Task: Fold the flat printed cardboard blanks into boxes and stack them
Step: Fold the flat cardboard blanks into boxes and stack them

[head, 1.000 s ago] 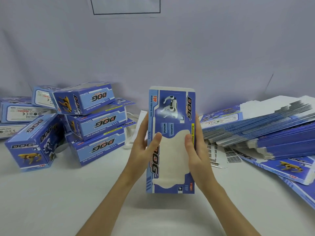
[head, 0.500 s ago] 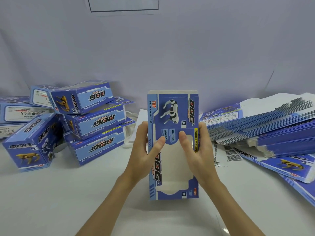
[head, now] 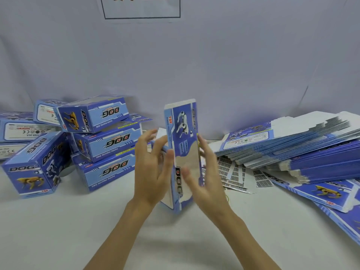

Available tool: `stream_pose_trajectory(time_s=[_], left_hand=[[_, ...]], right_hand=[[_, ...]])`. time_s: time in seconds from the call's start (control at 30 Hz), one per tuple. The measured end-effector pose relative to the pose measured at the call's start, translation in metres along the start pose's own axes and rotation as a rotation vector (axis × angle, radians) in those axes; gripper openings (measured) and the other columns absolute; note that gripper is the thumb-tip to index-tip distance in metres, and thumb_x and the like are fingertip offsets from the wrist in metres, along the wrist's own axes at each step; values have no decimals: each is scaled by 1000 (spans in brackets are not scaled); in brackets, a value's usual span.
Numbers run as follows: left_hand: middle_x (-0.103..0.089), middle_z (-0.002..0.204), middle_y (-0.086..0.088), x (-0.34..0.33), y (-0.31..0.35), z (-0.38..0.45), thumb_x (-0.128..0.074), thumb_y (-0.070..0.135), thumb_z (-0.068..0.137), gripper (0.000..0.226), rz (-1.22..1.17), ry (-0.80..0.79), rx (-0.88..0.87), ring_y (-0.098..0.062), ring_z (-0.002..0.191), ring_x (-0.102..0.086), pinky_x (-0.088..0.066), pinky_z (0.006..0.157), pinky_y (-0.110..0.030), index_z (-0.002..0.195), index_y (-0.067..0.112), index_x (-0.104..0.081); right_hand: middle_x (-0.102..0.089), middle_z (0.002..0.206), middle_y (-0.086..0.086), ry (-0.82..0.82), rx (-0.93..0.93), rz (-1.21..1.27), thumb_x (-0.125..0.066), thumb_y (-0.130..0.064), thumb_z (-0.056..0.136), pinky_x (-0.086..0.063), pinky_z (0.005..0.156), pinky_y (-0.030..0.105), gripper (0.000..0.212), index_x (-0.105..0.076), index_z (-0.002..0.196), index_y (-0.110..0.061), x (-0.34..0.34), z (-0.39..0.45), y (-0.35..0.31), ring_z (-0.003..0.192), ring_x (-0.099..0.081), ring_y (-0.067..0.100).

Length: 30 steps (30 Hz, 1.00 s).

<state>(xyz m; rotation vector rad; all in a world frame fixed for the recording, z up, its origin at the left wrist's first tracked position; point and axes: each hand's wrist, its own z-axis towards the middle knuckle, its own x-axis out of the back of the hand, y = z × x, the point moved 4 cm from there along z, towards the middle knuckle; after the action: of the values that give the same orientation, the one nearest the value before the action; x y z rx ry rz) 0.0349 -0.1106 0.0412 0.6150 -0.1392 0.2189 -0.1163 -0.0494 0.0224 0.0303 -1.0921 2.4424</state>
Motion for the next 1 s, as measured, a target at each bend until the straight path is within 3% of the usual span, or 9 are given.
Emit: stream_pose_trajectory(time_s=[0.07,0.13,0.23,0.37,0.43,0.57,0.73,0.87,1.0], left_hand=[[-47,144,0,6,5,1,-33,36,112,41,2,-6,-119,-27,129,-54,-58,90,-47,140,30,-63],[-53,137,4,9,12,2,-32,34,114,42,11,20,-225,-17,118,-59,-56,89,-30,143,23,-61],[-50,130,14,8,9,5,-51,47,106,47,-92,114,-5,-17,111,-60,-55,82,-19,147,25,-46],[-42,145,21,5,-13,6,-60,87,75,105,-228,-8,354,-2,135,-48,-47,104,-15,157,29,-31],[-54,140,23,3,-21,4,-64,80,76,90,-304,-119,403,1,129,-56,-55,99,-22,151,39,-35],[-65,127,12,4,-19,2,-69,61,86,51,-159,-111,289,-12,109,-71,-64,76,-32,130,47,-46],[-54,137,20,-9,0,-1,-83,52,82,55,-425,-189,288,-17,103,-76,-65,62,-36,120,32,-48],[-58,126,25,-12,3,-4,-83,27,84,52,-533,-218,296,-10,120,-68,-65,67,-34,116,19,-42],[-50,139,22,-14,5,-3,-87,28,81,59,-552,-176,322,-12,125,-64,-65,72,-31,114,18,-39]], right_hand=[[-32,167,-18,-73,-61,67,-78,-52,88,-38,122,34,99,-19,166,-34,-12,0,-2,154,-35,13],[-45,159,-19,-99,-172,152,-88,-45,79,-50,111,31,108,-19,163,-44,-14,1,0,142,-53,10],[-73,127,-12,-162,-292,251,-90,-45,77,-62,84,26,82,-43,143,-58,0,4,8,112,-74,11],[-77,120,-1,-258,-324,350,-78,-44,91,-61,83,27,45,-60,132,-45,13,6,16,111,-75,17],[-76,123,0,-215,-316,367,-73,-41,96,-60,87,32,44,-57,137,-46,15,9,20,114,-74,18],[-62,145,-9,39,-225,346,-64,-43,101,-59,100,37,57,-42,153,-50,30,13,24,131,-63,16],[-42,162,-12,26,-170,163,-69,-48,96,-51,107,59,56,-51,148,-33,27,10,18,149,-45,24],[-41,160,-25,96,-151,205,-66,-47,96,-53,107,55,35,-64,125,-28,32,14,11,150,-43,12],[-56,142,-20,106,-145,226,-70,-42,94,-57,101,55,29,-64,116,-24,37,17,8,136,-58,14]])
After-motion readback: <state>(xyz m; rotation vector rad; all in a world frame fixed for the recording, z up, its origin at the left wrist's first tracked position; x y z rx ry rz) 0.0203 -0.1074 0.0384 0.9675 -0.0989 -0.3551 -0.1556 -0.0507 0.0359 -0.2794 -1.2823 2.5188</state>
